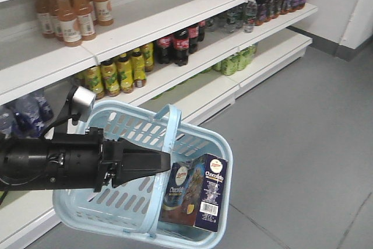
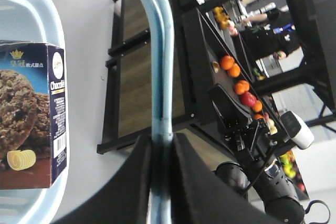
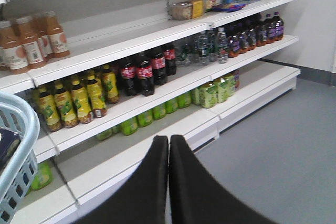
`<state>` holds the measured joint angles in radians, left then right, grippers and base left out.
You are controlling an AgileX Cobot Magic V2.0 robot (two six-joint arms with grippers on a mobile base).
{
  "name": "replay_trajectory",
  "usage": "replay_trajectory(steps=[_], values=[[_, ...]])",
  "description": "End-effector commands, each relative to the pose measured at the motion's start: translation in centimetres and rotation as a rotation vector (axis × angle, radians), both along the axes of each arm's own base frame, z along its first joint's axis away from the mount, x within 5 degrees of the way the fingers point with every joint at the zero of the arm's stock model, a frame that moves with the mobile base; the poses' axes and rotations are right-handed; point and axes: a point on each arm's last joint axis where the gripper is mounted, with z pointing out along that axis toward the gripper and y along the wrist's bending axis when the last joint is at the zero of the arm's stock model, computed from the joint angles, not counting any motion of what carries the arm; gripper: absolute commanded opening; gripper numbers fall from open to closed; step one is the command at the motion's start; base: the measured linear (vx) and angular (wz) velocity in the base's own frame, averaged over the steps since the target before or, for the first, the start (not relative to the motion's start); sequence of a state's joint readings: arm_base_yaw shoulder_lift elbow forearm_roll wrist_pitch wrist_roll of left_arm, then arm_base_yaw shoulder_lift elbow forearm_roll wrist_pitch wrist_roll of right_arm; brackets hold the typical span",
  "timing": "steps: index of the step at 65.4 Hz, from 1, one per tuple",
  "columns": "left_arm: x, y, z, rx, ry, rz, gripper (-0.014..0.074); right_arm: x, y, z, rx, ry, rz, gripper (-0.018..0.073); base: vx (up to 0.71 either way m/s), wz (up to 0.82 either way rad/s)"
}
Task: Left arm holds basket, right arm returns cookies
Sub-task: 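Turn the base past the shelves toward the potted plant, basket held, then turn the base toward the snack shelves, keeping the basket in the left gripper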
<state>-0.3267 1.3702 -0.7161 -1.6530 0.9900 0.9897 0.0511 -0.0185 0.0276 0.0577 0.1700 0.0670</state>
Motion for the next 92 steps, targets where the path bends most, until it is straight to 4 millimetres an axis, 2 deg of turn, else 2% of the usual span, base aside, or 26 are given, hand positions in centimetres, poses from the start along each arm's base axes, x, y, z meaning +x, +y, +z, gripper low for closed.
replay_trajectory(steps=[1, 92], values=[[-0.15, -0.22, 2.66, -0.144, -0.041, 0.004, -0.0008, 0.09, -0.04, 0.01, -0.001, -0.057, -0.004, -0.0008, 0.2, -0.55], [-0.15, -0.22, 2.66, -0.144, -0.041, 0.005, -0.0008, 0.09, -0.04, 0.01, -0.001, -0.057, -0.004, -0.0008, 0.15, -0.49]])
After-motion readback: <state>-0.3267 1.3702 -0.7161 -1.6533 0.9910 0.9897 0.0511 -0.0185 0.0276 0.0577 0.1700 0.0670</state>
